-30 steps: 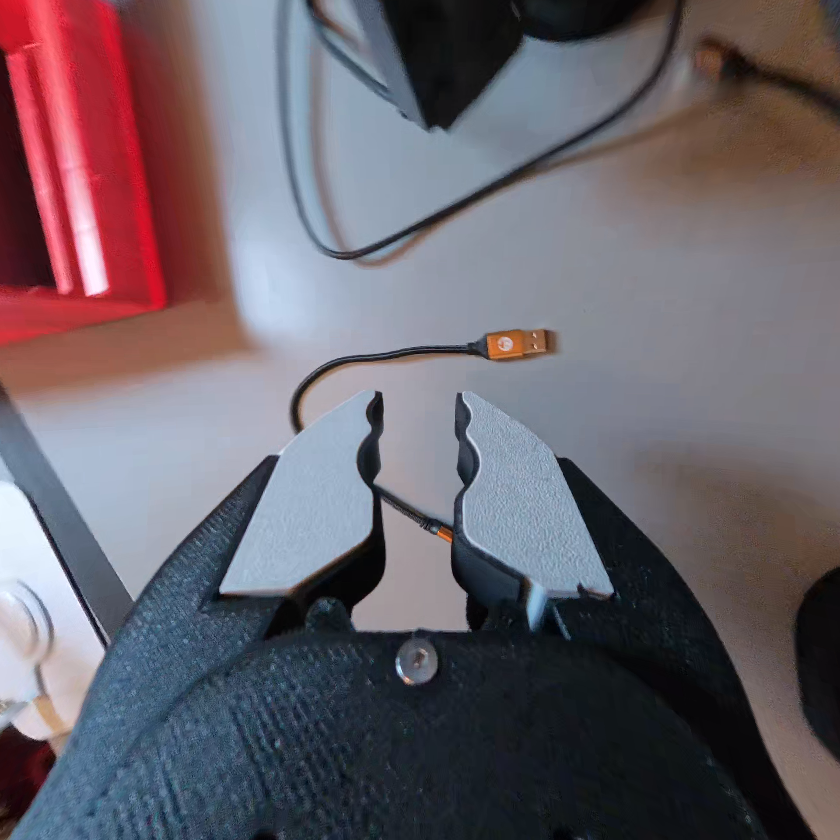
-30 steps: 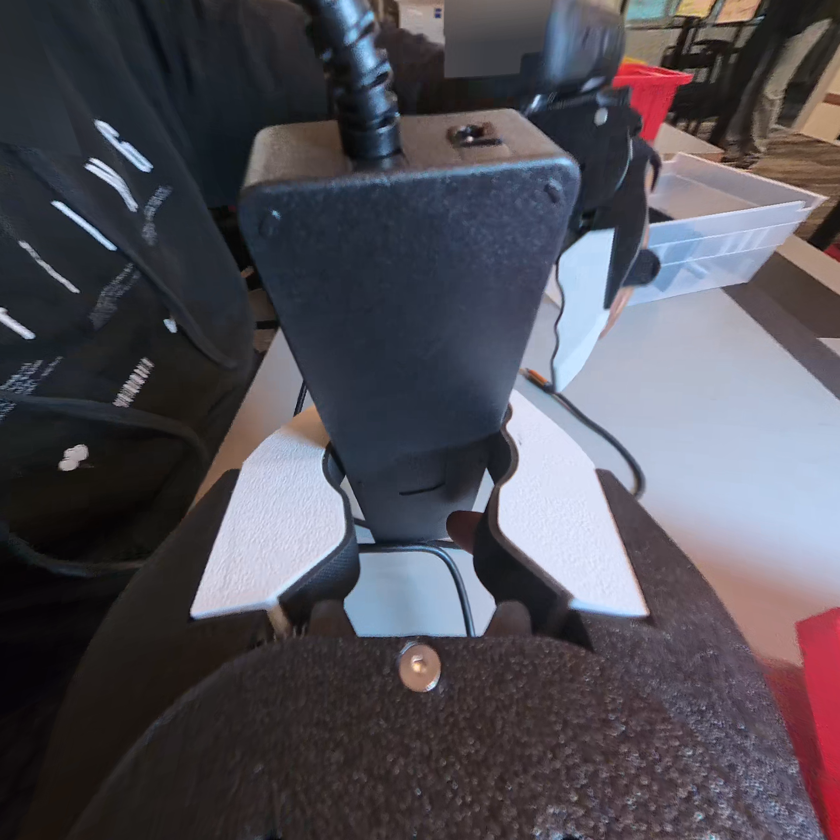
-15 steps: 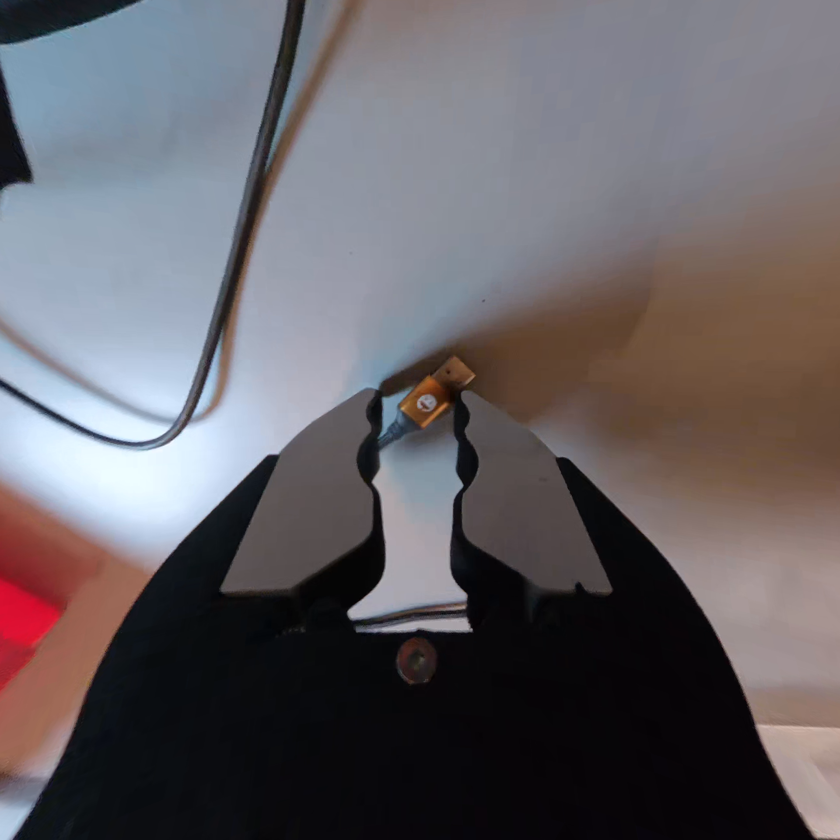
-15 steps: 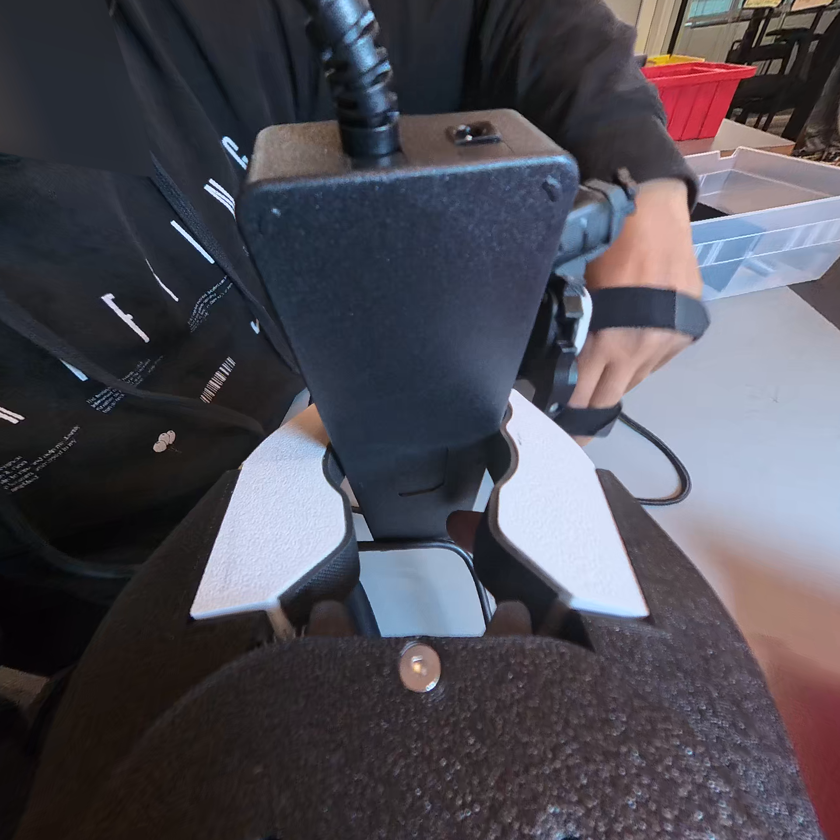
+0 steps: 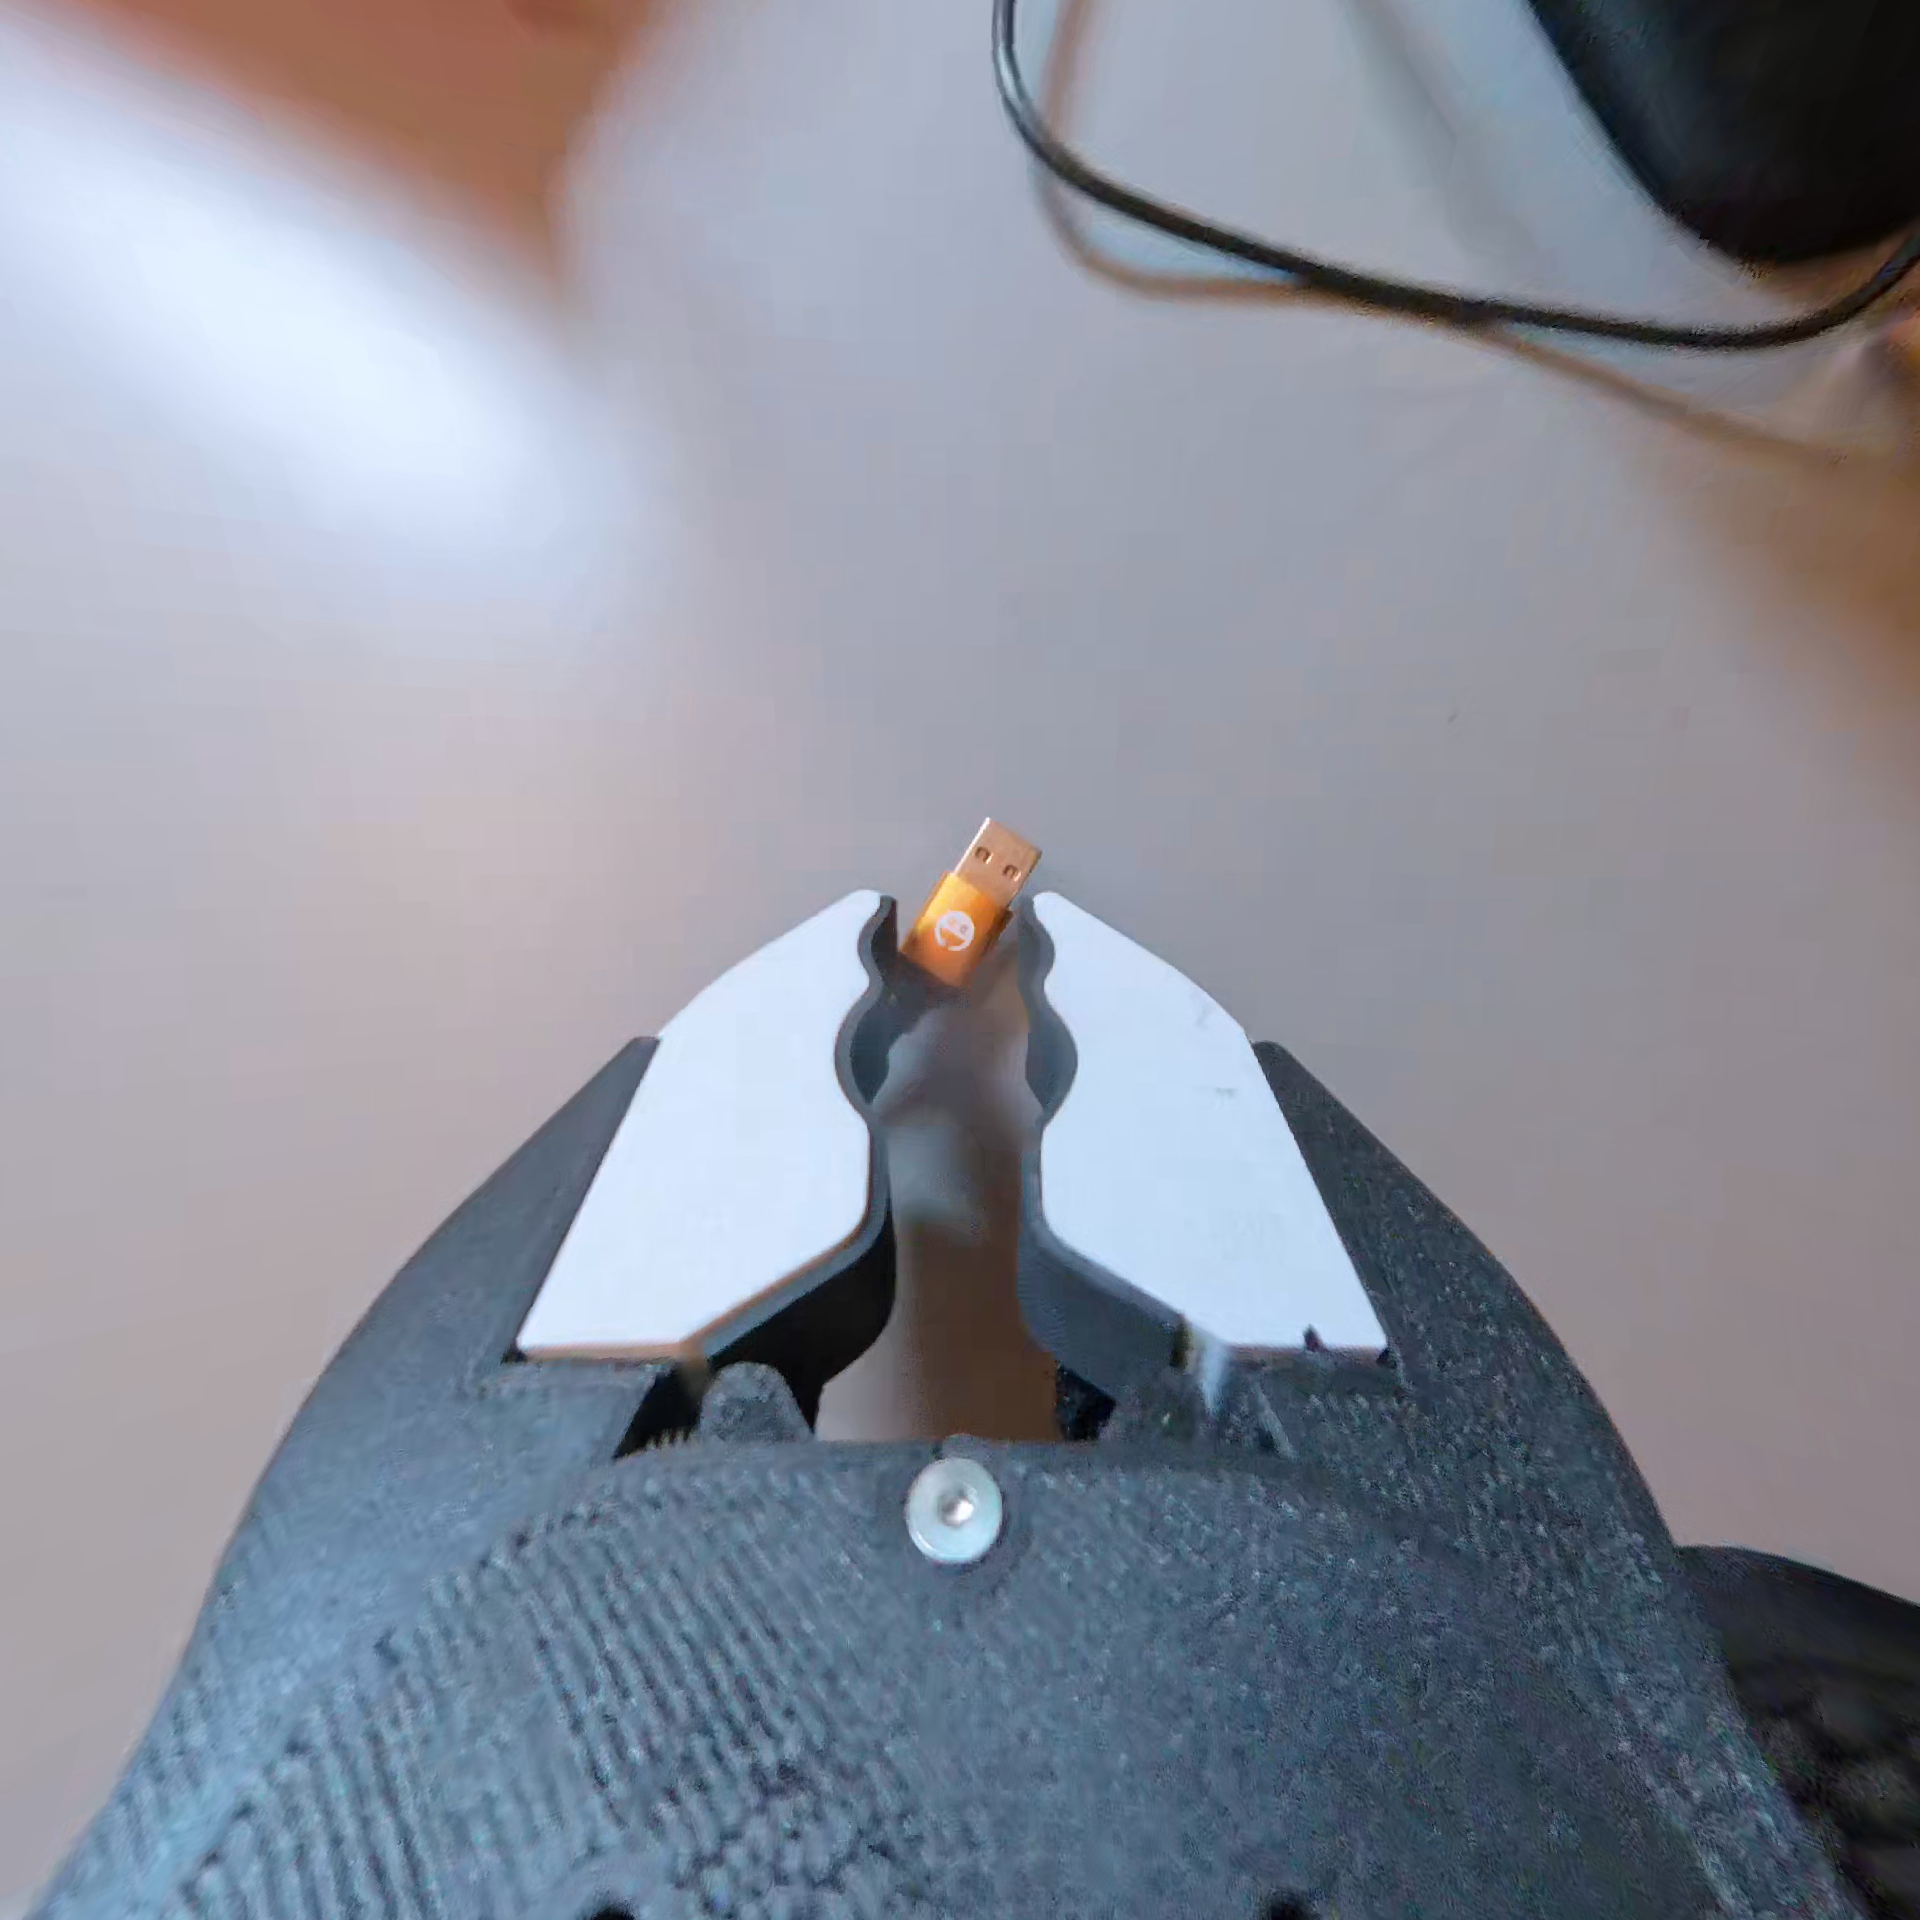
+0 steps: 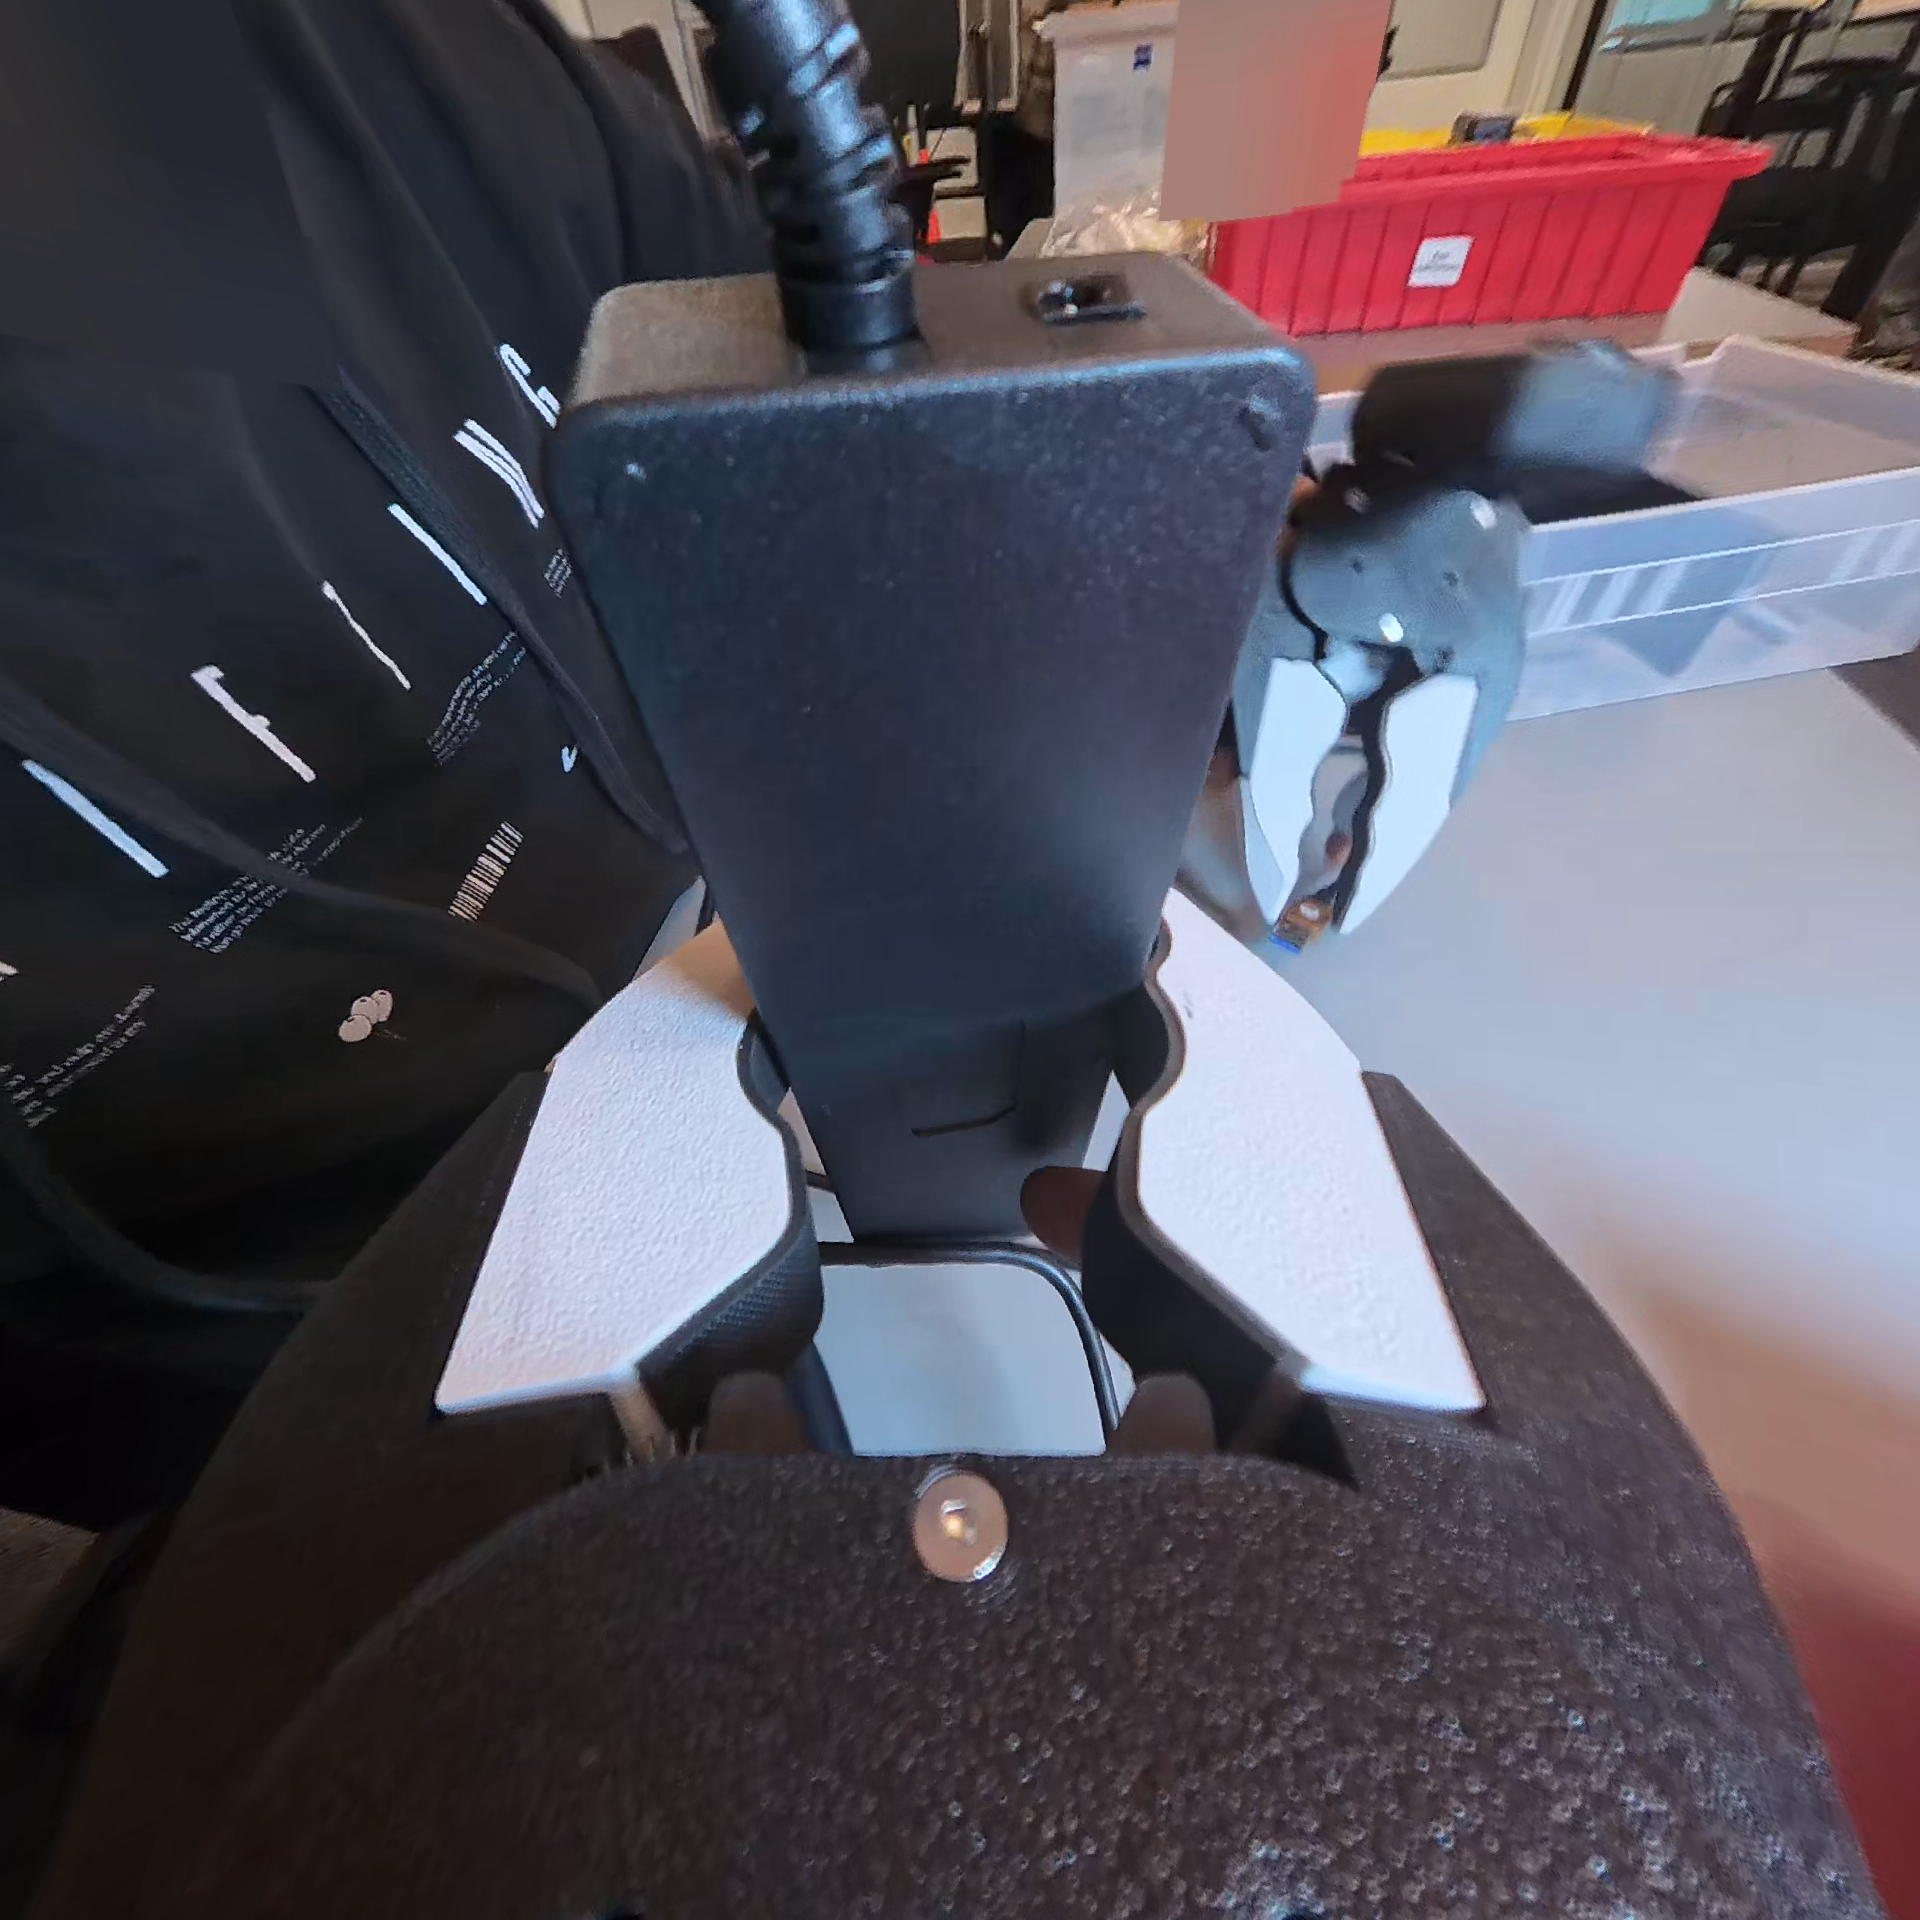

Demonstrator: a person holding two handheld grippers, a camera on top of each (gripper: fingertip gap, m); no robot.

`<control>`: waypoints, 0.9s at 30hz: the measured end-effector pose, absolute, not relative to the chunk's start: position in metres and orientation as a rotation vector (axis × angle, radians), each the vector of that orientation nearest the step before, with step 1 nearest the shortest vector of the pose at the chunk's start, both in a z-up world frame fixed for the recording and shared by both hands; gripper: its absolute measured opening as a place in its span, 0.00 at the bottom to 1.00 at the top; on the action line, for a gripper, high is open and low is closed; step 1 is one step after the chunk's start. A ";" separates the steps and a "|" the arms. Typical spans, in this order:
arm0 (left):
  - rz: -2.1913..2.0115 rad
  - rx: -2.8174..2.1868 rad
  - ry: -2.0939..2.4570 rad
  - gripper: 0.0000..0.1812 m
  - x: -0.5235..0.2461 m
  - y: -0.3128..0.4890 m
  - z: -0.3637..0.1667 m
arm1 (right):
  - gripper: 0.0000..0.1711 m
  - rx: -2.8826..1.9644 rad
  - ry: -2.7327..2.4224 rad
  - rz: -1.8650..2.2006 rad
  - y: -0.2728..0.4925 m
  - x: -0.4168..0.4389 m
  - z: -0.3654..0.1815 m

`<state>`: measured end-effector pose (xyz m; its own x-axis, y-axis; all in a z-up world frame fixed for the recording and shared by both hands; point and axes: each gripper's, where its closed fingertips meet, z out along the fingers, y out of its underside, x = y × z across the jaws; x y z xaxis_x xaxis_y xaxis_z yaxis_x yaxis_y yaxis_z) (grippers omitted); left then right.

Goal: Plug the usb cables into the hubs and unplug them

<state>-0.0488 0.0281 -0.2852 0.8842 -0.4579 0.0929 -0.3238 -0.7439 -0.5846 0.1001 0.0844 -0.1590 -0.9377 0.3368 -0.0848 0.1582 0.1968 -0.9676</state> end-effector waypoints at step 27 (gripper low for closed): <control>-0.452 -2.337 0.382 0.04 -0.010 0.014 -0.220 | 0.36 -0.601 -2.199 1.571 0.070 0.051 -0.180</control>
